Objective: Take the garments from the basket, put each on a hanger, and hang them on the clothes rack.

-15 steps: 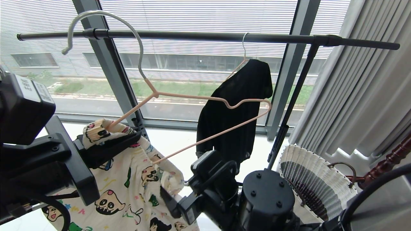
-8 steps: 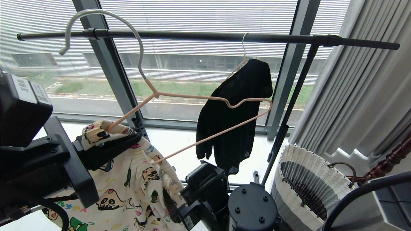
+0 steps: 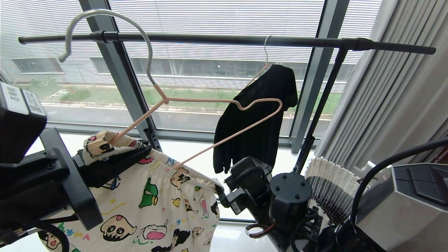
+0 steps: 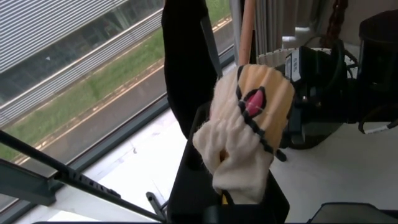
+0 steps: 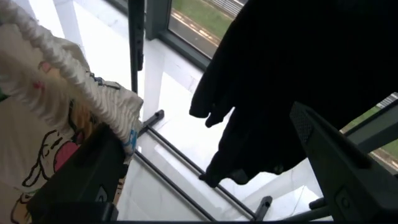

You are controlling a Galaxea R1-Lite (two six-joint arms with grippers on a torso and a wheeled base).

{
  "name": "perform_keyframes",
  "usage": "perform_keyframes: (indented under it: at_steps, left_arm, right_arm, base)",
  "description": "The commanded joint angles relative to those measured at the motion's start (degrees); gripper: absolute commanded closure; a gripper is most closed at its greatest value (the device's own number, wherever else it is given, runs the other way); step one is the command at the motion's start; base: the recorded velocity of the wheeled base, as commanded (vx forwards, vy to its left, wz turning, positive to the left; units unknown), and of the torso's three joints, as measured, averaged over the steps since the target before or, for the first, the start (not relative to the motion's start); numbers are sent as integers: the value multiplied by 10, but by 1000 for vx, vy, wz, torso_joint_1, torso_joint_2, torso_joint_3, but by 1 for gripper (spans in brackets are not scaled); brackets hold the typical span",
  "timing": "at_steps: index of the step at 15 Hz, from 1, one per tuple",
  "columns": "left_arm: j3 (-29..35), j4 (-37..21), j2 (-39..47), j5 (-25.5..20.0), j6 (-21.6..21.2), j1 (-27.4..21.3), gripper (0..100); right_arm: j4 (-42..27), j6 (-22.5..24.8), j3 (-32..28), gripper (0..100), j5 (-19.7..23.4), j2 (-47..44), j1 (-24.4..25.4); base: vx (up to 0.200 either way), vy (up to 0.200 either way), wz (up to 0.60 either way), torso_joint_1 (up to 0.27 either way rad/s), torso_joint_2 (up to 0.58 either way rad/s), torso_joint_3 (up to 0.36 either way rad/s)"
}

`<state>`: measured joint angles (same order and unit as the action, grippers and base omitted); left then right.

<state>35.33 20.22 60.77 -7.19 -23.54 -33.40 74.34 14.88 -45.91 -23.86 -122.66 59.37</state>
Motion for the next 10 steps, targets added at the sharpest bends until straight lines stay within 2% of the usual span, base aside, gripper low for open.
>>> perform_keyframes:
  at_steps: [1,7,10]
  left_arm:
    - [-6,2,-5,1,0,1,100]
    - [-48,2,-16,16,-3,2,100]
    - [-59,2,-17,16,-3,2,100]
  right_arm:
    - [-2,20,11,0,-1,11,-29]
    - [-1,32,13,0,-10,60,-109]
    - [-2,36,12,0,-10,80,-133]
  base:
    - [0,0,0,0,0,0]
    - [0,0,0,0,0,0]
    - [0,0,0,0,0,0]
